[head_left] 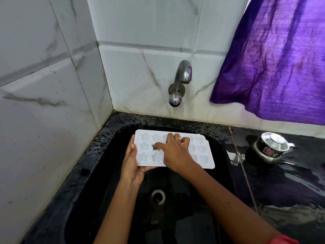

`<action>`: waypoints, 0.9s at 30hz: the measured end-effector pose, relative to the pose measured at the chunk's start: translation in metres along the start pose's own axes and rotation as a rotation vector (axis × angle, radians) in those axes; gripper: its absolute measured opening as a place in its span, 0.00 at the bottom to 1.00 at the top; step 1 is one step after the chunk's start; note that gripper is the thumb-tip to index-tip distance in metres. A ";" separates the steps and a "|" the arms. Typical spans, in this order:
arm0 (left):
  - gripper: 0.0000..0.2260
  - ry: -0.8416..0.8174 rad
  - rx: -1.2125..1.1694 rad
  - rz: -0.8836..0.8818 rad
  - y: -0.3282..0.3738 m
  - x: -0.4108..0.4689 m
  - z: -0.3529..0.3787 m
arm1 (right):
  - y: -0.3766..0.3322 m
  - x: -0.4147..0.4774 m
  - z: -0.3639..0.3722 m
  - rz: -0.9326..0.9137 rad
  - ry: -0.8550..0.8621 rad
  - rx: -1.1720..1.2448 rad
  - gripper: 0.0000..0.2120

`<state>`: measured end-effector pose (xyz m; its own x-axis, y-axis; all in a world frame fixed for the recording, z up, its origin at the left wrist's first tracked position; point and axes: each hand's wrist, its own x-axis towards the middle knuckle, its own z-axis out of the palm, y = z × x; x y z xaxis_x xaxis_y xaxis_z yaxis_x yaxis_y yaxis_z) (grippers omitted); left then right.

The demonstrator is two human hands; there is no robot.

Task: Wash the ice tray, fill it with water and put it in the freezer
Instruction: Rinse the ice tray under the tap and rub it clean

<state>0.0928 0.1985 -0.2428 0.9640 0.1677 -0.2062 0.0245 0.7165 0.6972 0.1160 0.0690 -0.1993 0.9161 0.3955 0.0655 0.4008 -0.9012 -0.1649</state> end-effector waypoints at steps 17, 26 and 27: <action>0.12 0.053 -0.012 -0.035 -0.004 -0.001 -0.001 | -0.021 0.009 -0.001 -0.067 -0.036 0.043 0.25; 0.12 0.042 -0.017 -0.039 -0.004 -0.003 -0.001 | -0.021 0.011 0.003 -0.091 -0.025 0.016 0.21; 0.12 0.043 -0.016 -0.038 -0.005 -0.003 -0.001 | -0.022 0.010 0.002 -0.099 -0.003 -0.016 0.20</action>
<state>0.0895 0.1954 -0.2466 0.9503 0.1689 -0.2614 0.0560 0.7334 0.6775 0.1165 0.0927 -0.1973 0.8721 0.4831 0.0775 0.4893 -0.8605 -0.1419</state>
